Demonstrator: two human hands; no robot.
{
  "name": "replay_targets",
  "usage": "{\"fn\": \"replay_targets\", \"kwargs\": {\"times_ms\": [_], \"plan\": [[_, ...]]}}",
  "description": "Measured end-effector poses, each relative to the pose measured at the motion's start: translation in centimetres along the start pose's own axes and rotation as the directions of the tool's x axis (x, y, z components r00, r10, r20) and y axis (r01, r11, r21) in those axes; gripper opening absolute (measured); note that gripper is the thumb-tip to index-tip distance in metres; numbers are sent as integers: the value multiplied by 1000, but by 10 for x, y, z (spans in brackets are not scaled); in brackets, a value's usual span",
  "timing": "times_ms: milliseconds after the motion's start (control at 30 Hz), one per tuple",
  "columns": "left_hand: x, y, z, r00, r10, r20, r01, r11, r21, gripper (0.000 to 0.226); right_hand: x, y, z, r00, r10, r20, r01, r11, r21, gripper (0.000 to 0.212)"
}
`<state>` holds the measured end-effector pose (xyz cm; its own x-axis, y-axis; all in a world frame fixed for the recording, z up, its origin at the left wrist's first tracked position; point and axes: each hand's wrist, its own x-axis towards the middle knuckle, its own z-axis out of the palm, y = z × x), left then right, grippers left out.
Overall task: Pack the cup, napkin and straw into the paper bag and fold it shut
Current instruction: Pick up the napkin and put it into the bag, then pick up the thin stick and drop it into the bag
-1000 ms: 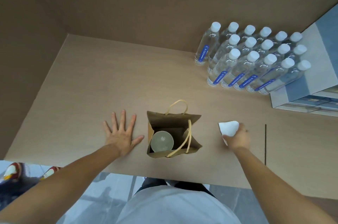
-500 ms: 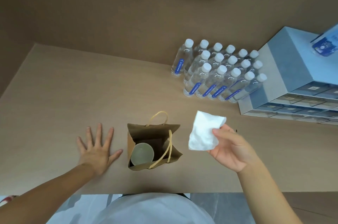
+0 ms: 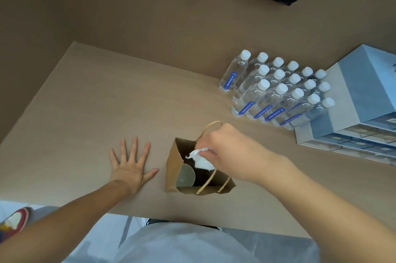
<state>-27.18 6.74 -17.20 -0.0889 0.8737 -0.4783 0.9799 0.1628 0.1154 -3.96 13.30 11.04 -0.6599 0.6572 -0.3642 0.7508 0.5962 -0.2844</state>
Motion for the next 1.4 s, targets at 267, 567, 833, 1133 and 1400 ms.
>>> {"fn": "replay_targets", "kwargs": {"times_ms": [267,567,833,1133,1400], "plan": [[4,-4,8,999,3,-35,-3,1000,-5,89,30,-31,24,981,112,158,-71,966,-249,17],[4,-4,11,999,-4,-51,5,1000,14,87,27,-47,14,974,110,199,-48,954,-295,13],[3,0,7,1000,-11,-26,11,1000,18,88,-62,93,-42,829,509,-232,-436,848,301,11],[2,4,-4,998,-45,46,43,999,31,89,-80,249,183,196,972,130,-916,134,378,50],[-4,7,-13,990,-97,102,93,995,40,86,-77,237,235,88,996,18,-830,63,555,24]]}}
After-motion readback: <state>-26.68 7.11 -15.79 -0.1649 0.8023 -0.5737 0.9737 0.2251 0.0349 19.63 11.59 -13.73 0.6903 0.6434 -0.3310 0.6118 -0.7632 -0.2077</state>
